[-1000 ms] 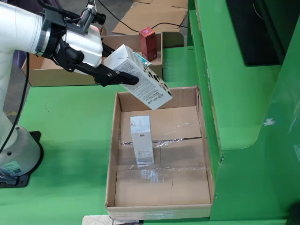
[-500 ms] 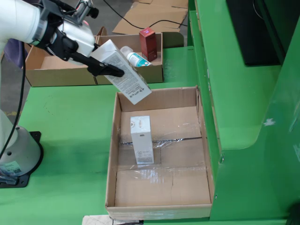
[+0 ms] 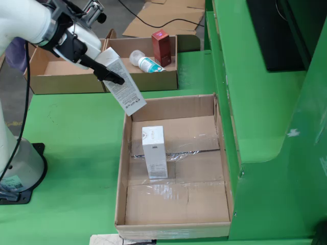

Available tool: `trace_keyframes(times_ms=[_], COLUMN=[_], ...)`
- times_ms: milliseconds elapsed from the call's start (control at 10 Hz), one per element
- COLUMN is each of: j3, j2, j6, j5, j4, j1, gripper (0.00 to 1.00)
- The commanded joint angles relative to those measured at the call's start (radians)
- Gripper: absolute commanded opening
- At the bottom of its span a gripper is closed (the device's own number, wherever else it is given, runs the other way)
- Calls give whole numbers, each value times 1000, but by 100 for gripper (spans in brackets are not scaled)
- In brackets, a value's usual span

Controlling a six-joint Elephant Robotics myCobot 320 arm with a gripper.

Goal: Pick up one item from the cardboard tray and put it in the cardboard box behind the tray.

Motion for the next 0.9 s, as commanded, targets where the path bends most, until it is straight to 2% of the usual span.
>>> trace_keyframes(times_ms=[0,300,500,800], j3=[23,23,23,23], j2=[8,4,-16,-18], j6=[-21,-20,-13,-25], j5=[-28,-41,-78,-107], j4=[-32,-17,92,149], j1=[122,181,242,285], gripper=[0,0,0,0])
